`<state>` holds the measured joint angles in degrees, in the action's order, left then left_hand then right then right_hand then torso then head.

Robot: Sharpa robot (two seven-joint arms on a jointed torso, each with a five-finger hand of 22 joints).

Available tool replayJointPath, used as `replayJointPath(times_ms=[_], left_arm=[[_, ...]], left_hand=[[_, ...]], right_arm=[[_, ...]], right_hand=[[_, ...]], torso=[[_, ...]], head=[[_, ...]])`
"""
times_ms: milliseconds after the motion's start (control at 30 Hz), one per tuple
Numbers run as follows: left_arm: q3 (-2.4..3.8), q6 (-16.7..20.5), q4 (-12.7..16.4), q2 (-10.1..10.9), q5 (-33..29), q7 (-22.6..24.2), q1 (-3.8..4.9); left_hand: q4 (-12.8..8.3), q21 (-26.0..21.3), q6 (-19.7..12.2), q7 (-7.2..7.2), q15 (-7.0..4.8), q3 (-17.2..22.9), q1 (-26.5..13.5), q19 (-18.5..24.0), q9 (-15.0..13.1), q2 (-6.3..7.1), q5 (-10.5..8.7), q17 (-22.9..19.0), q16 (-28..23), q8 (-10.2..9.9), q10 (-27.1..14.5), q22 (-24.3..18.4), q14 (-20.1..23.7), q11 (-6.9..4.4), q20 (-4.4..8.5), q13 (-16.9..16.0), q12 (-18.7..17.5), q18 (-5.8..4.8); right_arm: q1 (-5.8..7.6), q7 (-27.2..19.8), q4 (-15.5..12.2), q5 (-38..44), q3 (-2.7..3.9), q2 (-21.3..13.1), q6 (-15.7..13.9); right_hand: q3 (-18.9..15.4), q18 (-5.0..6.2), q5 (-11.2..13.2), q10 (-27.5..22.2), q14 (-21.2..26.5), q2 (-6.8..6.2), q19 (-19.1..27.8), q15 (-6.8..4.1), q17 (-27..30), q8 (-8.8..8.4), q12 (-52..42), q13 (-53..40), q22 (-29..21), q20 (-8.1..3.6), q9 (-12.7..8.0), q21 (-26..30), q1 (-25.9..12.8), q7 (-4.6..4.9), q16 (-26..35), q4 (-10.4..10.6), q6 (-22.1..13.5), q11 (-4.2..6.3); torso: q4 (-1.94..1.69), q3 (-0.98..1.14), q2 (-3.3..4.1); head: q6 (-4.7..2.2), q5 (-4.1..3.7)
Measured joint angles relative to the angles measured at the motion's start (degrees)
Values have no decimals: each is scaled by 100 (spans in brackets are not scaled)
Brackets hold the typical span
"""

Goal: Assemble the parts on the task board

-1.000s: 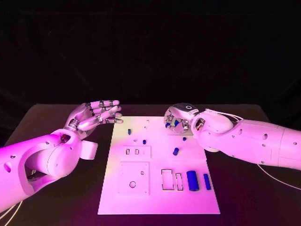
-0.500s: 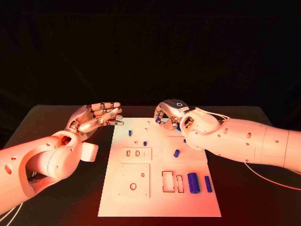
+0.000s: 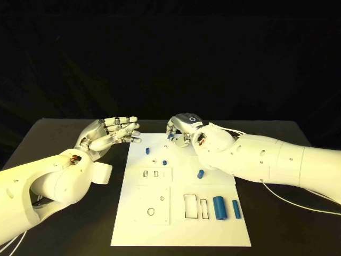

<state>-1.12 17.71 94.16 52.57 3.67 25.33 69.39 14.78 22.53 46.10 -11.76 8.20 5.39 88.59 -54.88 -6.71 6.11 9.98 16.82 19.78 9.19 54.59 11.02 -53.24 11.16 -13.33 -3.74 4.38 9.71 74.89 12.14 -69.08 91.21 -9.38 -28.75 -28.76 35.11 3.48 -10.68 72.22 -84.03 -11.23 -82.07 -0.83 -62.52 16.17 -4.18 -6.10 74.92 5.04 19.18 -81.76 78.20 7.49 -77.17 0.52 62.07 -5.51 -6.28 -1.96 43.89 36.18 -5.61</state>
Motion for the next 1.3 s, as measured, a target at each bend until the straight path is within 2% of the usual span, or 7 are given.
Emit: replayJointPath(times_ms=[200,400,767,867,1167,1300], left_arm=[[19,0,11,2,0,-2,7],[30,0,15,-2,0,-4,11],[33,0,14,-9,0,-7,12],[34,0,13,-13,0,-9,12],[34,0,9,-27,0,-17,13],[34,0,7,-32,0,-20,13]], left_hand=[[0,0,0,0,0,0,0,0,0,0,0,0,0,0,0,0,0,0,0,0,0,0],[0,0,0,0,0,0,0,0,1,0,0,0,0,0,0,4,0,0,0,0,0,0],[0,0,0,0,0,0,22,0,-4,-22,0,4,0,0,0,4,0,0,0,0,0,0],[0,0,0,0,0,0,22,0,-4,-22,0,4,0,0,0,10,0,0,0,0,0,0],[0,0,0,0,0,0,22,0,-3,-22,0,12,21,0,0,9,0,0,0,0,0,0],[0,0,0,0,0,0,22,0,-3,-22,0,13,21,0,0,9,0,0,0,0,0,0]], right_arm=[[-8,3,60,0,-1,30,51],[-8,4,83,-1,5,59,87],[-11,39,181,0,4,151,93],[-12,62,231,4,1,195,92],[-19,107,309,18,-3,272,127],[-18,115,327,21,-2,291,144]], right_hand=[[1,1,1,0,0,0,0,0,5,0,11,0,0,0,13,0,0,18,0,-1,-19,0],[39,0,4,0,0,0,0,0,6,0,51,0,-1,0,30,0,0,0,0,-39,-38,0],[52,1,17,0,0,0,0,0,15,0,41,0,-1,0,36,0,0,18,0,-54,-58,0],[52,1,29,-1,0,-1,0,0,30,0,41,0,-1,0,43,0,0,-2,0,-54,-77,0],[51,1,58,0,0,-2,0,1,54,0,41,-5,-2,0,68,2,0,35,0,-55,-115,0],[64,1,63,-42,0,-2,54,1,149,0,41,-6,-2,54,104,79,-4,67,0,-79,-226,42]], torso=[[-16,-16,19],[-25,-31,30],[-26,-35,35],[-23,-36,40],[-30,-38,46],[-30,-38,47]], head=[[-3,-10],[7,12],[-13,29],[-25,31],[-43,22],[-37,29]])
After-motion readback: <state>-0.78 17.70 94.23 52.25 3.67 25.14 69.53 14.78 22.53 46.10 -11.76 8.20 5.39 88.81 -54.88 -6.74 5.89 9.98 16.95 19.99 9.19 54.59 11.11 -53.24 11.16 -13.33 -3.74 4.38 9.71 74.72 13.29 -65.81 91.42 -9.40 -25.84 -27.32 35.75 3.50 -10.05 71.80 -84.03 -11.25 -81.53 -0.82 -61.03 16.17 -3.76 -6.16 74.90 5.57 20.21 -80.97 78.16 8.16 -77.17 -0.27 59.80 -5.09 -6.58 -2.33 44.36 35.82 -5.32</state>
